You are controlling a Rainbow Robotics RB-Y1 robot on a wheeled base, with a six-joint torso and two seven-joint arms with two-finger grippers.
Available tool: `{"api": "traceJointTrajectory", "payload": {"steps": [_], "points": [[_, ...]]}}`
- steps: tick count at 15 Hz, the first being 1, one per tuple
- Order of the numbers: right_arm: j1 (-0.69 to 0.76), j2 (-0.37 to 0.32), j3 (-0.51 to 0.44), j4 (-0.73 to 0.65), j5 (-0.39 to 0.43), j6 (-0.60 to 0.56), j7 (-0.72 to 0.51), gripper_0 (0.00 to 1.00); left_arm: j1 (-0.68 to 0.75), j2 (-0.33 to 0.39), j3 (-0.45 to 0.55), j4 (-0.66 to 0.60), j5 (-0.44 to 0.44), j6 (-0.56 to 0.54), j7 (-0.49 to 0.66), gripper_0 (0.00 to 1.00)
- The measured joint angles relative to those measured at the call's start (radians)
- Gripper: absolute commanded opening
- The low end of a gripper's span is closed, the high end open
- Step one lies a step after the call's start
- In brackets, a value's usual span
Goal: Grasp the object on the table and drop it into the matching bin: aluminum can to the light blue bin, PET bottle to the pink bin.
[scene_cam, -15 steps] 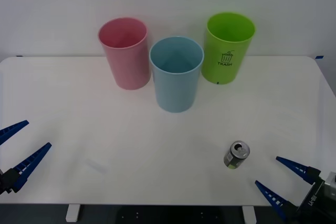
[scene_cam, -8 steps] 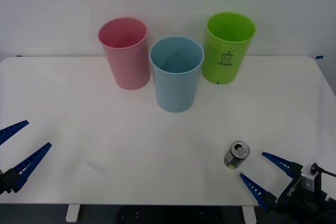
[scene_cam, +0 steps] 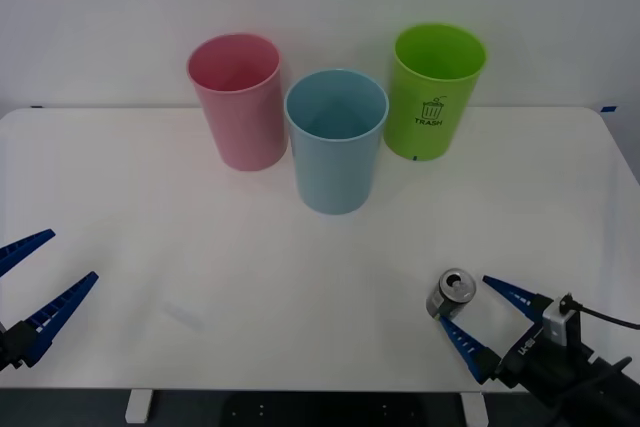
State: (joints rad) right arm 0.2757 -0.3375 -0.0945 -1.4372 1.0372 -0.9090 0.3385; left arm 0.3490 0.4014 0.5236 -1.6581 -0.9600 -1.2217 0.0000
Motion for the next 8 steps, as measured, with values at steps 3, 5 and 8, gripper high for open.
{"api": "traceJointTrajectory", "payload": {"steps": [3,5,8], "points": [[-0.015,0.001,0.031,0.0,0.0,0.047,0.014,1.0,0.0,0.0,0.0,0.0,0.0,0.0,0.0,1.0],[-0.03,0.007,0.049,0.0,0.0,0.08,0.018,1.0,0.0,0.0,0.0,0.0,0.0,0.0,0.0,1.0],[-0.05,0.017,0.072,0.0,0.001,0.122,0.025,1.0,0.0,0.0,0.0,0.0,0.0,0.0,0.0,1.0]]}}
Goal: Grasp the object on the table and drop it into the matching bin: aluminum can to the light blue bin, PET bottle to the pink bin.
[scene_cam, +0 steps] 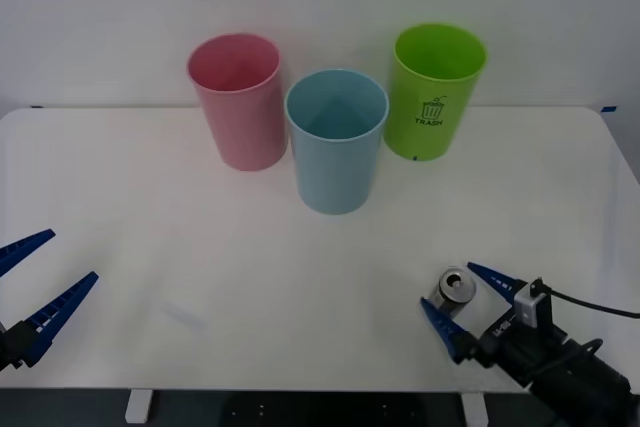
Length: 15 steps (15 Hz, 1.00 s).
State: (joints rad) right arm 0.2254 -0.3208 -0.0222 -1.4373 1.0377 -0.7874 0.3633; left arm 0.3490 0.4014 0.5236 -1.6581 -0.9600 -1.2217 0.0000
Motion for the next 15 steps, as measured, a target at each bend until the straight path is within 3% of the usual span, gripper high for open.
{"api": "traceJointTrajectory", "payload": {"steps": [7,8,9,10,11,15], "points": [[-0.015,0.002,0.022,0.0,0.001,0.037,0.005,1.0,0.0,0.0,0.0,0.0,0.0,0.0,0.0,1.0],[-0.015,0.002,0.022,0.0,0.001,0.037,0.005,0.7,0.0,0.0,0.0,0.0,0.0,0.0,0.0,1.0],[-0.015,0.002,0.022,0.0,0.001,0.037,0.006,0.33,0.0,0.0,0.0,0.0,0.0,0.0,0.0,1.0],[-0.014,0.002,0.022,0.0,0.001,0.037,0.008,0.12,0.0,0.0,0.0,0.0,0.0,0.0,0.0,1.0],[-0.014,0.002,0.022,0.0,0.002,0.037,0.008,0.01,0.0,0.0,0.0,0.0,0.0,0.0,0.0,1.0],[-0.014,0.003,0.023,0.0,0.001,0.037,0.013,0.0,0.0,0.0,0.0,0.0,0.0,0.0,0.0,1.0]]}}
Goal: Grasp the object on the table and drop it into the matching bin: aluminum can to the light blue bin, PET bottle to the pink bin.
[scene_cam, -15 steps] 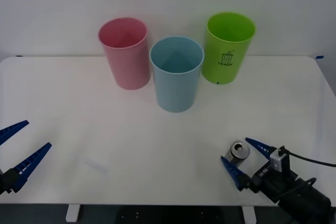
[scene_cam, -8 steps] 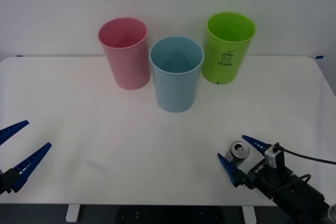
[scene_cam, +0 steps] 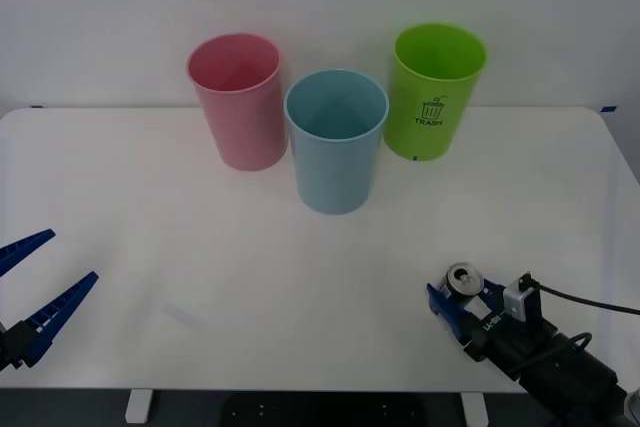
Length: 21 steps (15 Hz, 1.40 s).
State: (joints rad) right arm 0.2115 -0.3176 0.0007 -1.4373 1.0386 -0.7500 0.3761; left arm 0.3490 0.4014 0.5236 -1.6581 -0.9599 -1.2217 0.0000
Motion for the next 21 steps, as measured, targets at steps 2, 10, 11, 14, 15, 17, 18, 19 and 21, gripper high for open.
{"api": "traceJointTrajectory", "payload": {"steps": [2,10,11,14,15,17,18,19,21], "points": [[0.0,0.0,0.001,0.0,-0.001,0.0,0.0,0.0,0.0,0.0,0.0,0.0,0.0,0.0,0.0,1.0],[-0.003,-0.001,-0.006,-0.024,-0.038,-0.02,-0.008,0.0,0.0,0.0,0.0,0.0,0.0,0.0,0.0,1.0],[-0.003,0.0,-0.01,-0.036,-0.038,-0.021,-0.014,0.0,0.0,0.0,0.0,0.0,0.0,0.0,0.0,1.0],[-0.003,0.0,-0.023,-0.083,-0.04,-0.021,-0.039,0.0,0.0,0.0,0.0,0.0,0.0,0.0,0.0,1.0],[-0.003,-0.001,-0.027,-0.102,-0.039,-0.021,-0.049,0.0,0.0,0.0,0.0,0.0,0.0,0.0,0.0,1.0],[-0.003,-0.001,-0.033,-0.141,-0.039,-0.027,-0.095,0.0,0.0,0.0,0.0,0.0,0.0,0.0,0.0,1.0],[-0.003,-0.001,-0.037,-0.161,-0.04,-0.033,-0.117,0.0,0.0,0.0,0.0,0.0,0.0,0.0,0.0,1.0],[-0.003,-0.001,-0.044,-0.182,-0.039,-0.038,-0.131,0.0,0.0,0.0,0.0,0.0,0.0,0.0,0.0,1.0],[-0.003,-0.002,-0.059,-0.228,-0.039,-0.042,-0.152,0.0,0.0,0.0,0.0,0.0,0.0,0.0,0.0,1.0]]}}
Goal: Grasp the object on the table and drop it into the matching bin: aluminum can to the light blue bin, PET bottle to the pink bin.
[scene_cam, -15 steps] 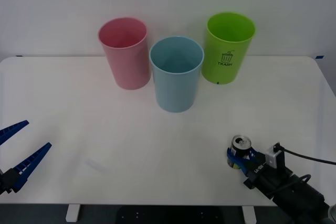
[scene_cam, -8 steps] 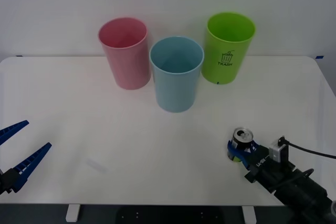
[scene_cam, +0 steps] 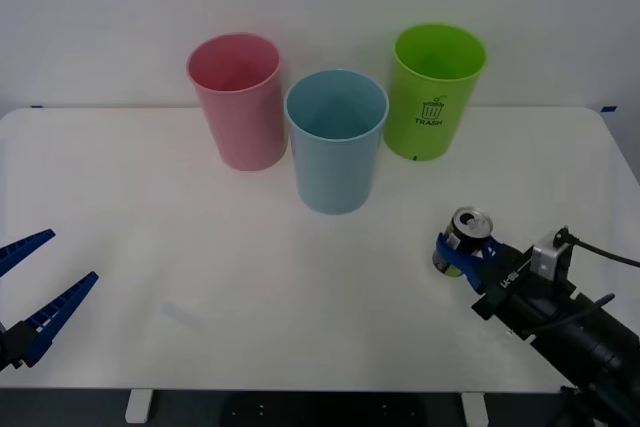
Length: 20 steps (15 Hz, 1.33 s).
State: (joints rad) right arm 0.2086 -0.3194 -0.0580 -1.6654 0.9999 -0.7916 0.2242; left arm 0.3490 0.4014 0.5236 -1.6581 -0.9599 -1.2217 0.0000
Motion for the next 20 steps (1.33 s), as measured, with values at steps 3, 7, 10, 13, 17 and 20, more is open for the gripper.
{"api": "traceJointTrajectory", "payload": {"steps": [3,7,10,13,17,20], "points": [[0.0,-0.008,-0.013,-0.08,0.001,0.0,-0.091,0.0,0.0,0.0,0.0,0.0,0.0,0.0,0.0,1.0],[-0.012,-0.04,-0.018,-0.189,0.004,0.013,-0.235,0.0,0.0,0.0,0.0,0.0,0.0,0.0,0.0,1.0],[-0.049,-0.08,-0.025,-0.235,0.023,0.026,-0.337,0.0,0.0,0.0,0.0,0.0,0.0,0.0,0.0,1.0],[-0.116,-0.124,-0.028,-0.249,0.053,0.047,-0.445,0.0,0.0,0.0,0.0,0.0,0.0,0.0,0.0,1.0],[-0.204,-0.166,-0.028,-0.249,0.111,0.067,-0.568,0.0,0.0,0.0,0.0,0.0,0.0,0.0,0.0,1.0],[-0.264,-0.17,-0.027,-0.249,0.167,0.069,-0.657,0.0,0.0,0.0,0.0,0.0,0.0,0.0,0.0,1.0]]}}
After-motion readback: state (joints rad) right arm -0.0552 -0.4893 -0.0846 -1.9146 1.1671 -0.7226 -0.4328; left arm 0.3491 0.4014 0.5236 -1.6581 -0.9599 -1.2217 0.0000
